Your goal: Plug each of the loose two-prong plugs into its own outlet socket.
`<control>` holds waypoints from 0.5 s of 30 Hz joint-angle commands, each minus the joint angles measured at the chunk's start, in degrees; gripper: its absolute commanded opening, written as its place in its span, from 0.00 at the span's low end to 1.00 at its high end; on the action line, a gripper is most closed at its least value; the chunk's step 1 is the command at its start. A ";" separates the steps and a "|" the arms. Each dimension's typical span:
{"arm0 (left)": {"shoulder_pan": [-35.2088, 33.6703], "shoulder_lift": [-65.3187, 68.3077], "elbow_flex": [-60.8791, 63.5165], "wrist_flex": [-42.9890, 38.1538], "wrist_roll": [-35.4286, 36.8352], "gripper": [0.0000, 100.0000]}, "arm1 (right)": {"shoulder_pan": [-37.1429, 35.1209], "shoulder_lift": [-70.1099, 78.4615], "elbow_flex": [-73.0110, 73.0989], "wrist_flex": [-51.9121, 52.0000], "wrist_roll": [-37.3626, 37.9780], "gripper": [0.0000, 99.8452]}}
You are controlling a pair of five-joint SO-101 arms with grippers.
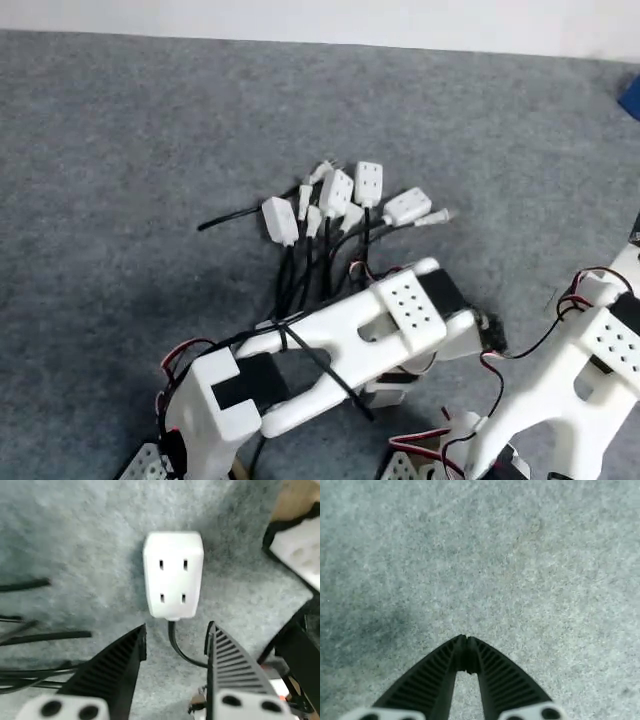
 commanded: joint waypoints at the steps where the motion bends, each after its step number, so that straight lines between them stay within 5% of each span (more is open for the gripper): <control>1: 0.13 -2.59 5.14 -6.07 0.53 0.21 | 0.66 -0.04 -0.48 -1.27 0.62 0.01; 12: -0.04 -2.59 11.82 -15.03 0.53 0.21 | 0.40 -0.40 -0.40 -0.92 0.62 0.01; 15: -0.31 -2.59 11.82 -16.09 0.53 0.11 | 0.31 -0.40 -0.40 -0.92 0.62 0.01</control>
